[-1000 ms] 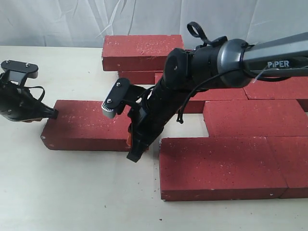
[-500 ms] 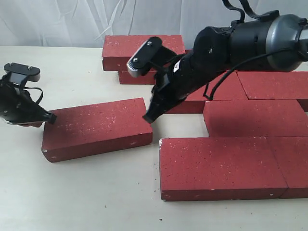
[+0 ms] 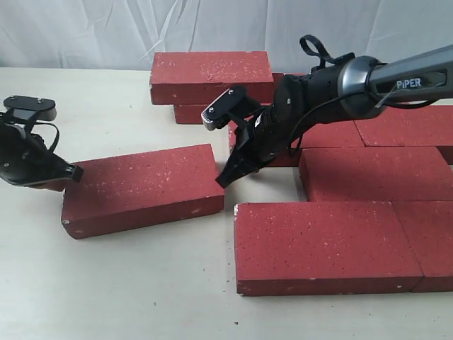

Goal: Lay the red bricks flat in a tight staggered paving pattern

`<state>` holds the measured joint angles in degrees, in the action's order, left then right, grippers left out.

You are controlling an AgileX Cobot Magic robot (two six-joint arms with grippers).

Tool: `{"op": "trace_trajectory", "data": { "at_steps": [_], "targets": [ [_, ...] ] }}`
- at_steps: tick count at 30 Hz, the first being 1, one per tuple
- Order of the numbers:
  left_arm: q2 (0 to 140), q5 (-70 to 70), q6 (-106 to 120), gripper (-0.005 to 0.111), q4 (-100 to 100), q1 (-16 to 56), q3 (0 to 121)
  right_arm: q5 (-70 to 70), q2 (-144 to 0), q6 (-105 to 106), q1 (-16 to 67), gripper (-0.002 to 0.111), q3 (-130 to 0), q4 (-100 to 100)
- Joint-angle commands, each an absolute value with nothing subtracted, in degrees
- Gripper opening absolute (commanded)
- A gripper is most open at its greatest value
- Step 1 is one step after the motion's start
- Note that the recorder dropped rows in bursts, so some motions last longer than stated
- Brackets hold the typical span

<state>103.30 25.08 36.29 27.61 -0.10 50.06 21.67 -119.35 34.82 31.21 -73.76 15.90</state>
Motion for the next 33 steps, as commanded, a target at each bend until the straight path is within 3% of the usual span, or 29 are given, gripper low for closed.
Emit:
{"op": "trace_trajectory", "data": {
  "at_steps": [1, 21, 33],
  "targets": [
    [105.3, 24.11, 37.38, 0.0, 30.18, -0.42, 50.16, 19.63, -119.72, 34.63, 30.83, -0.001, -74.07, 17.25],
    [105.56, 24.31, 42.56, 0.0, 36.58, -0.42, 50.16, 17.13, -121.52, 34.78, 32.1, -0.001, -74.18, 16.97],
    [105.56, 23.93, 42.56, 0.0, 37.18, -0.42, 50.16, 27.7, -120.11, 34.78, 32.1, -0.001, -76.74, 17.38]
  ]
}}
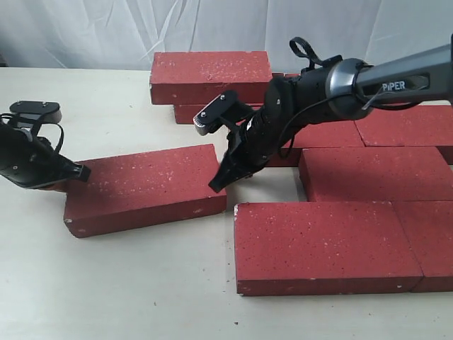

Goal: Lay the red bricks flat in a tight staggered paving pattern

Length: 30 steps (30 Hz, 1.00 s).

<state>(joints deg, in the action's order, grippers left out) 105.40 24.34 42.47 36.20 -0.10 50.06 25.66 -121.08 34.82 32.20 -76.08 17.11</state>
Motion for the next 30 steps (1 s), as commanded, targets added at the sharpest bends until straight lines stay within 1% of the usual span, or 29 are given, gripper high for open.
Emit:
{"op": "trace_trajectory", "data": {
  "at_steps": [1, 9, 15, 30],
  "targets": [
    [105.56, 23.93, 43.38, 0.0, 37.68, -0.42, 50.16, 28.1, -120.11, 34.78, 32.1, -0.001, -76.74, 17.38],
    [105.56, 26.93, 57.13, 0.0, 49.87, -0.42, 50.16, 30.74, -119.17, 34.78, 32.1, -0.001, -76.74, 18.1],
    [105.56, 27.21, 57.81, 0.0, 50.1, -0.42, 50.16, 35.21, -117.47, 34.78, 32.1, -0.001, -76.74, 18.1],
    [107.71, 28.4, 60.41, 0.0, 52.29, -0.29, 50.16, 37.0, -117.56, 34.66, 32.0, -0.001, -76.74, 14.19]
  ]
}}
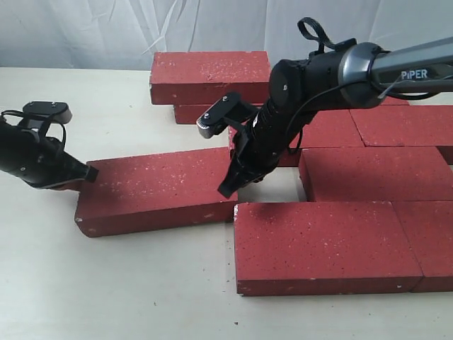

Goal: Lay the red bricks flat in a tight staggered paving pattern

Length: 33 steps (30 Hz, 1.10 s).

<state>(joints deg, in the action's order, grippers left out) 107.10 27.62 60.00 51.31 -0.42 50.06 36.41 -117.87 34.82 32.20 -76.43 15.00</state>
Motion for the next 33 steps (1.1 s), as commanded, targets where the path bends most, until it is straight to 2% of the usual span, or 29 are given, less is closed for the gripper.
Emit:
{"op": "trace_trajectory", "data": {
  "at_steps": [1, 11, 19, 29, 33],
  "targets": [
    [107.71, 28.3, 60.41, 0.0, 52.29, -0.29, 50.4, 37.16, -117.56, 34.65, 32.0, -0.001, -76.74, 14.19],
    [107.71, 22.39, 60.41, 0.0, 54.35, -0.29, 51.72, 35.48, -117.56, 33.53, 32.0, -0.001, -76.74, 10.97],
    [107.71, 26.76, 60.52, 0.0, 54.23, -0.29, 51.72, 37.66, -115.38, 26.19, 32.0, -0.001, -76.74, 3.26],
    [107.71, 28.86, 60.64, 0.0, 55.03, 0.04, 51.83, 38.62, -109.98, 25.24, 32.0, -0.001, -76.15, 7.58],
    [107.71, 28.86, 62.59, 0.0, 55.03, 2.76, 51.83, 37.59, -110.35, 25.24, 32.0, -0.001, -76.15, 7.89]
  ]
}}
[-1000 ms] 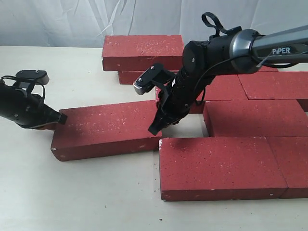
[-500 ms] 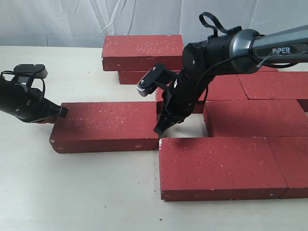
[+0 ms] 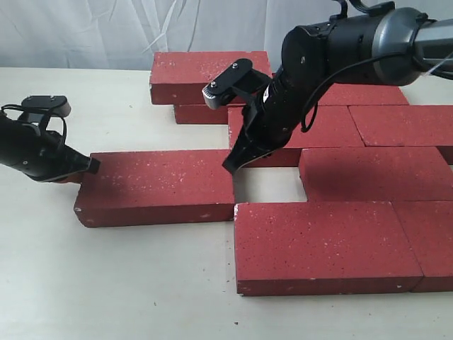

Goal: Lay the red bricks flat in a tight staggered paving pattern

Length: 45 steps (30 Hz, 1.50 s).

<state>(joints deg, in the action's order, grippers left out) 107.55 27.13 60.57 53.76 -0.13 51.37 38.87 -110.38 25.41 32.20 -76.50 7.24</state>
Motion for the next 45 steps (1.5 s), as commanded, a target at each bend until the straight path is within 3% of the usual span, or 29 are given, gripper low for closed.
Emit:
{"op": "trace_trajectory", "data": {
  "at_steps": [1, 15, 22, 28, 31, 45],
  "targets": [
    [107.71, 28.46, 63.01, 0.0, 55.48, 3.56, 51.83, 37.59, -110.35, 25.24, 32.0, -0.001, -76.15, 8.03],
    [107.29, 27.18, 63.15, 0.0, 54.24, 4.6, 51.83, 36.58, -110.85, 25.45, 32.0, -0.001, -75.13, 8.52],
    [103.84, 25.86, 63.05, 0.0, 54.77, 0.19, 51.83, 17.01, -115.83, 25.6, 32.0, -0.001, -77.87, 8.05],
    [103.97, 29.44, 62.08, 0.0, 47.2, -0.04, 51.71, 33.46, -126.3, 25.45, 32.11, -0.001, -99.17, 8.53],
    [103.97, 23.54, 60.0, 0.0, 46.95, -1.02, 51.71, 34.8, -128.85, 25.45, 32.11, -0.001, -100.95, 8.02],
    [103.97, 26.79, 60.0, 0.0, 47.08, -1.03, 51.71, 40.0, -130.53, 25.45, 32.11, -0.001, -100.95, 8.02]
  ]
}}
